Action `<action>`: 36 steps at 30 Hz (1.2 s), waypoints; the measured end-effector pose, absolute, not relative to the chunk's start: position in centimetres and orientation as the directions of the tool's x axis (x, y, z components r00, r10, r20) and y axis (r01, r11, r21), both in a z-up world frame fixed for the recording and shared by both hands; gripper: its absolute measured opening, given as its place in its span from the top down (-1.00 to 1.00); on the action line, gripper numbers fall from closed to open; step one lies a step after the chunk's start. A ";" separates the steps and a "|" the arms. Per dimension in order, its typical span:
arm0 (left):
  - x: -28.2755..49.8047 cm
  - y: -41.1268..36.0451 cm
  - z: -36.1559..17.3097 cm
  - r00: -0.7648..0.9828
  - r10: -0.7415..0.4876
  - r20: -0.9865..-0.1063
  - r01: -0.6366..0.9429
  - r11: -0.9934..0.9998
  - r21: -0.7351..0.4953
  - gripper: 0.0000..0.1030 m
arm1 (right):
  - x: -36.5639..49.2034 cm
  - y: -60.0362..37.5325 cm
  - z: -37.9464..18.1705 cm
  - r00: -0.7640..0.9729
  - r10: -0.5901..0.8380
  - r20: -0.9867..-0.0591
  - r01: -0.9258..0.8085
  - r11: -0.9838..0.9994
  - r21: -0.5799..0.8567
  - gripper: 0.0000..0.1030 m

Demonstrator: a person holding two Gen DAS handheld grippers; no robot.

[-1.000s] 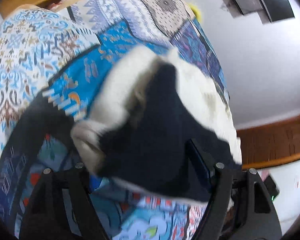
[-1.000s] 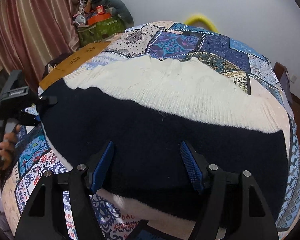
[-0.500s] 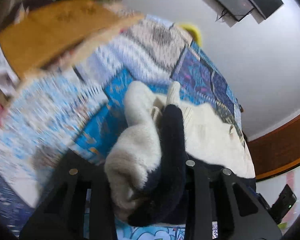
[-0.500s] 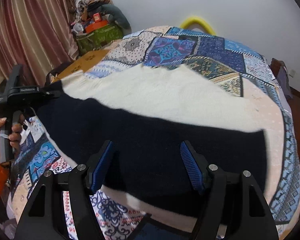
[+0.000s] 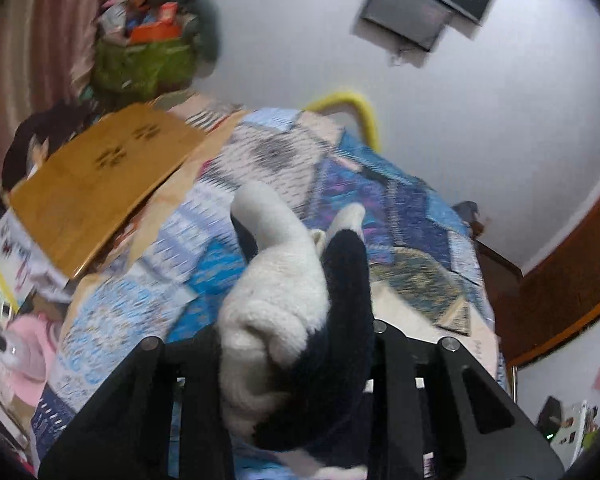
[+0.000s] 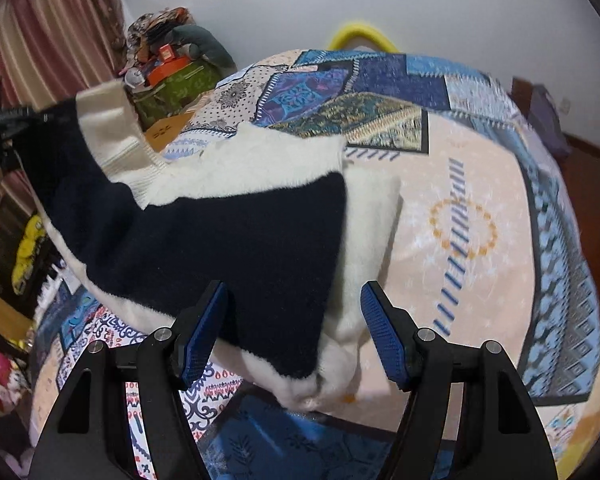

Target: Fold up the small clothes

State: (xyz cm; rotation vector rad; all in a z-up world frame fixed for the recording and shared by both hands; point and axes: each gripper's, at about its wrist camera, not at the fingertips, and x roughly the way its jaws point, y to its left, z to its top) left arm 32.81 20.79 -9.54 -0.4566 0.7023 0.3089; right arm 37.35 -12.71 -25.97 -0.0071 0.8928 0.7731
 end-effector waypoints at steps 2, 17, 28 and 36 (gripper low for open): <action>34.6 17.3 -7.9 0.746 0.112 -0.656 -0.369 0.890 -0.268 0.45 | 37.5 -13.0 -26.0 0.378 0.612 -0.695 -0.602 0.733 0.318 -0.27; 37.1 -6.2 -16.7 0.660 0.013 -0.751 0.021 0.999 0.036 0.45 | 36.2 -17.1 -25.5 0.404 0.611 -0.681 -0.572 0.750 0.333 -0.27; 34.8 -9.2 -18.7 0.616 0.013 -0.788 0.097 0.991 0.092 0.24 | 35.3 -19.5 -27.4 0.394 0.581 -0.712 -0.523 0.779 0.345 -0.27; 32.9 -8.5 -14.7 0.642 -0.094 -0.761 0.157 0.988 0.011 -0.26 | 33.9 -19.8 -26.8 0.393 0.584 -0.710 -0.533 0.774 0.341 -0.27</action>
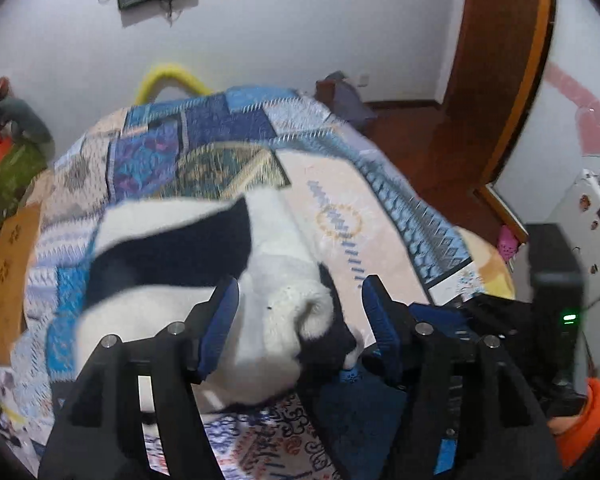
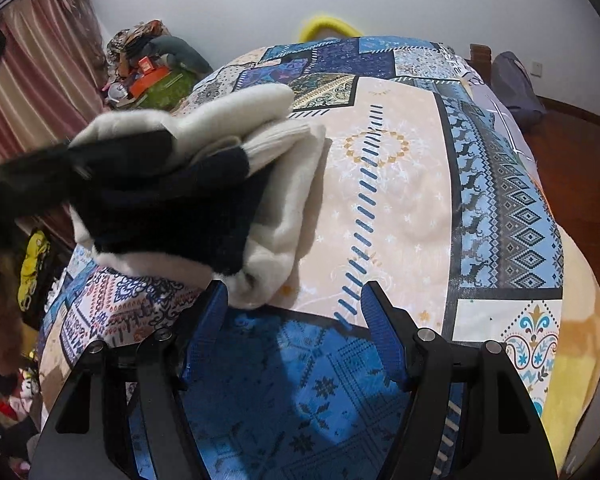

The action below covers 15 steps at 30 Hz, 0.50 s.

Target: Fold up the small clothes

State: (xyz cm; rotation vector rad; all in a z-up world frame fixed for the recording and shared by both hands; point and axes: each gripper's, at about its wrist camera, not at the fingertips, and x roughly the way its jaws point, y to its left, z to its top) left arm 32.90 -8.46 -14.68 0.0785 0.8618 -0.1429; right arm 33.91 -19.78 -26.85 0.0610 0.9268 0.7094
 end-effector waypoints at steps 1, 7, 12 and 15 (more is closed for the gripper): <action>32.5 -7.9 -13.7 0.661 -0.093 -0.745 0.155 0.988 0.014 -0.35 | 33.8 -19.8 -26.7 0.395 0.583 -0.710 -0.535 0.774 0.339 -0.27; 32.0 -1.1 -10.2 0.727 -0.022 -0.687 0.043 0.999 0.013 -0.66 | 33.3 -19.8 -24.9 0.421 0.598 -0.682 -0.551 0.766 0.331 -0.27; 33.8 6.5 -12.7 0.645 0.067 -0.761 -0.080 0.997 0.020 -0.66 | 33.7 -19.4 -23.0 0.450 0.620 -0.643 -0.556 0.758 0.342 -0.27; 34.5 9.1 -15.6 0.571 0.079 -0.817 -0.124 0.992 0.009 -0.66 | 34.1 -19.0 -21.7 0.466 0.636 -0.615 -0.563 0.749 0.349 -0.34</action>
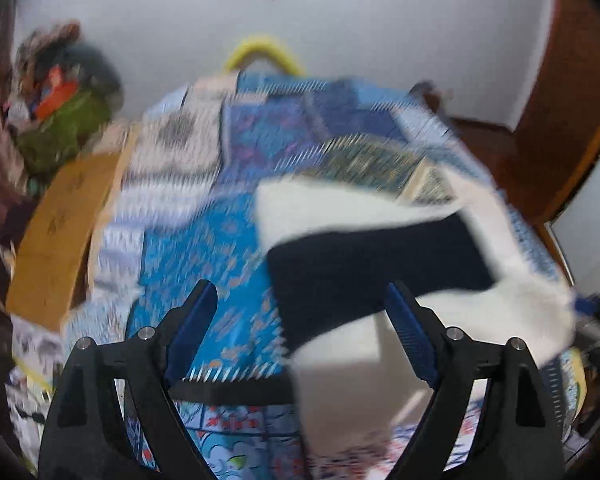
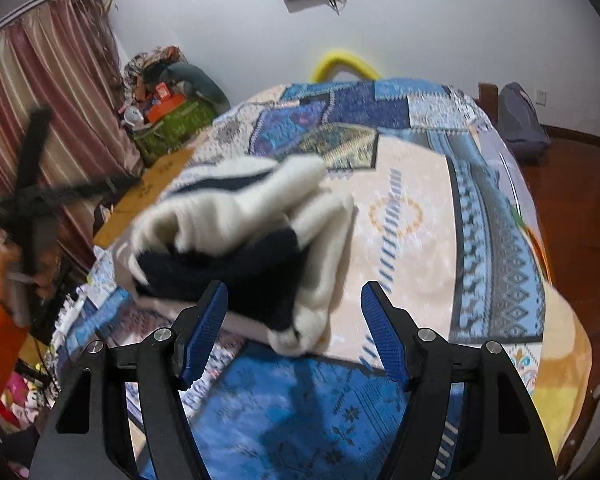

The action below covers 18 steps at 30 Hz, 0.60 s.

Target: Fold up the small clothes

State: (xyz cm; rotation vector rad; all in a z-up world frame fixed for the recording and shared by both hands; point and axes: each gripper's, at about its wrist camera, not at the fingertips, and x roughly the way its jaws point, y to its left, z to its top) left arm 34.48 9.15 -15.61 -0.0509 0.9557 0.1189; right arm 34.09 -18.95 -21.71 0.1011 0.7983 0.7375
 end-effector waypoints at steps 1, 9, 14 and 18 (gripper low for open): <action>34.6 9.8 -16.8 0.543 0.062 -0.837 -0.133 0.991 -0.013 -0.66 | 34.3 -18.7 -21.2 0.468 0.644 -0.604 -0.565 0.744 0.356 -0.39; 33.2 8.5 -19.6 0.528 -0.095 -0.844 -0.029 0.991 -0.130 -0.67 | 36.7 -15.4 -17.4 0.475 0.677 -0.562 -0.608 0.714 0.346 -0.43; 32.7 7.1 -20.6 0.511 -0.114 -0.852 0.013 0.992 -0.125 -0.68 | 38.1 -12.3 -18.9 0.434 0.652 -0.621 -0.626 0.714 0.312 -0.43; 31.6 7.7 -21.2 0.511 -0.141 -0.848 0.007 0.987 -0.159 -0.68 | 38.2 -11.6 -23.1 0.365 0.600 -0.712 -0.616 0.729 0.299 -0.42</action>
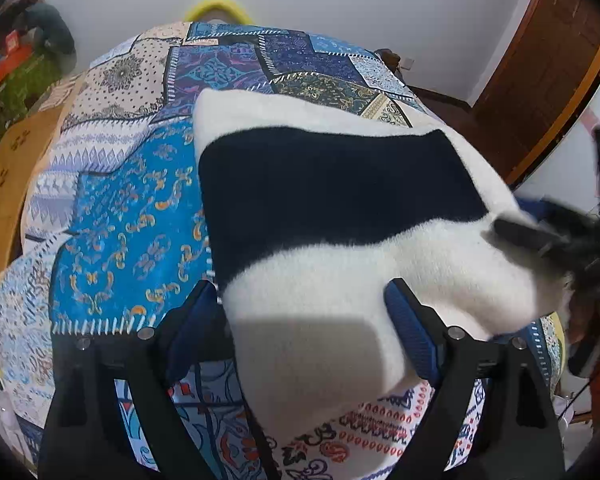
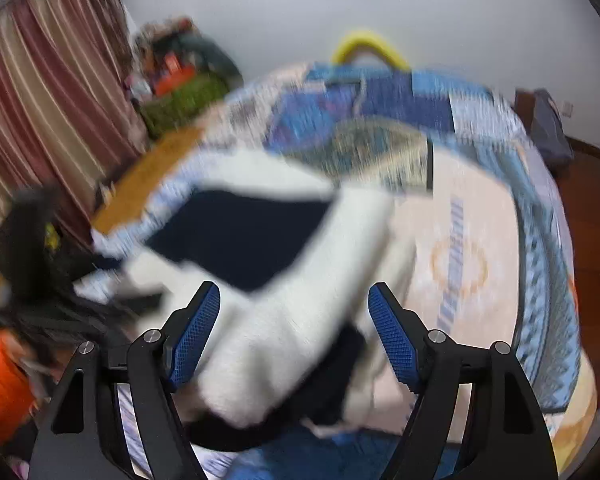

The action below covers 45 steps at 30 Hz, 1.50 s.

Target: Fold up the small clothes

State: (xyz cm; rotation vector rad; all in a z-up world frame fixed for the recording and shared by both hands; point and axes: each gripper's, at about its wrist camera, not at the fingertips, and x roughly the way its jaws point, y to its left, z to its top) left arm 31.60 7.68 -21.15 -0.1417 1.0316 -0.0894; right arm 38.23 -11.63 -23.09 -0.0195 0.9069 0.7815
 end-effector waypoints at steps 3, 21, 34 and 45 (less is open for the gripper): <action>30.8 7.6 -21.5 0.499 -0.166 -0.850 0.029 0.984 -0.175 -0.73 | 37.4 -12.5 -25.7 0.336 0.568 -0.751 -0.617 0.735 0.280 -0.42; 28.4 8.2 -17.0 0.625 -0.010 -0.780 0.011 1.000 -0.004 -0.72 | 32.5 -9.7 -18.5 0.400 0.671 -0.624 -0.768 0.618 0.171 -0.34; 26.4 11.4 -19.1 0.574 0.021 -0.818 0.042 0.998 0.055 -0.73 | 33.8 -11.9 -22.7 0.367 0.611 -0.702 -0.719 0.664 0.202 0.23; 28.9 13.4 -16.7 0.596 -0.093 -0.798 -0.007 0.993 -0.121 -0.74 | 35.2 -15.6 -20.0 0.444 0.599 -0.667 -0.635 0.735 0.238 -0.55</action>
